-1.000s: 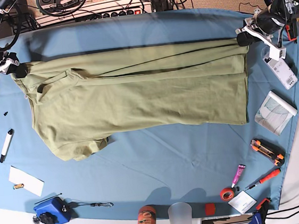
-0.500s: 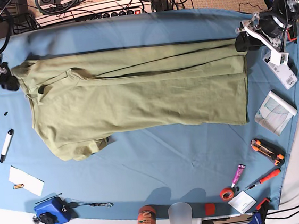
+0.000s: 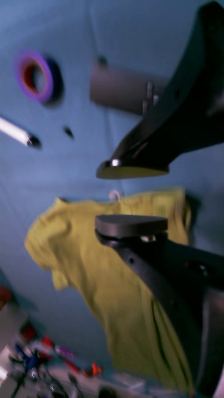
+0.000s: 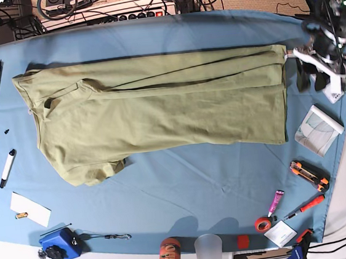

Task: Layout the t-shirt on the table in an organized manner, then fold the t-shirt properly
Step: 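Release the right gripper and move it down to the sleeve fabric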

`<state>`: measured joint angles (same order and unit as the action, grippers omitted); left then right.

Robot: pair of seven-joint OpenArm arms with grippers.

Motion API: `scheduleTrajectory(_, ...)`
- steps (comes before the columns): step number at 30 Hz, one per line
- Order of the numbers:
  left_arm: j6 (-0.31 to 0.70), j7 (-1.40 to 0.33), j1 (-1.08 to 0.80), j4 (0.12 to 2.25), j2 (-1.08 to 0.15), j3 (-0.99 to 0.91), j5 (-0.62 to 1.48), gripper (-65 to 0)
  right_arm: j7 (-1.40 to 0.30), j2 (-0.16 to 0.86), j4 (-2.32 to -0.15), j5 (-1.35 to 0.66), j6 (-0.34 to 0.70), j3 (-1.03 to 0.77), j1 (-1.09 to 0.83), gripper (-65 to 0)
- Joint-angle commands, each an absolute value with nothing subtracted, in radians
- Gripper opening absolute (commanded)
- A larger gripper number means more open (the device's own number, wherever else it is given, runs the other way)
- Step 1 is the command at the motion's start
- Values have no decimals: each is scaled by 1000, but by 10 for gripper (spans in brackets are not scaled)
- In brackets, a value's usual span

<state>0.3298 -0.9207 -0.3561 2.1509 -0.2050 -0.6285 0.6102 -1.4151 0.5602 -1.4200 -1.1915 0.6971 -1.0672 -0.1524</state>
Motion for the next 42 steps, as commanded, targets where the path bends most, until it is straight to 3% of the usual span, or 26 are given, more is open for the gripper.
scheduleTrajectory(1, 325, -889, -330, 2154, -214, -631, 619, -376, -1391, 591, -1433, -1172, 698, -1072, -119, -448)
scheduleTrajectory(7, 319, -890, -220, 1984, -218, -577, 542, -375, -1302, 616, -1433, -931, 698, -912, 64, -448)
scheduleTrajectory(12, 333, -890, -157, 1826, -219, -477, 482, -375, -1060, 618, -1431, -635, 698, -638, 191, -448)
scheduleTrajectory(15, 333, -890, -138, 1799, -218, -447, 482, -375, -938, 618, -1422, -453, 634, -459, 269, -448)
scheduleTrajectory(22, 334, -891, -121, 1800, -219, -447, 485, -375, -843, 612, -1136, -324, 601, -142, 492, -448)
scheduleTrajectory(27, 334, -898, -122, 1800, -219, -447, 486, -375, -809, 570, -896, -313, 630, -91, 615, -448)
scheduleTrajectory(33, 334, -897, -121, 1800, -218, -447, 496, -375, -807, 516, -812, -288, 643, -91, 625, -451)
scheduleTrajectory(35, 334, -899, -122, 1800, -218, -447, 498, -375, -799, 505, -793, -264, 624, -91, 617, -495)
scheduleTrajectory(38, 334, -900, -121, 1800, -218, -447, 497, -375, -827, 501, -792, -265, 617, -91, 606, -633)
scheduleTrajectory(42, 334, -900, -121, 1800, -218, -447, 497, -375, -930, 501, -817, -269, 568, -93, 607, -650)
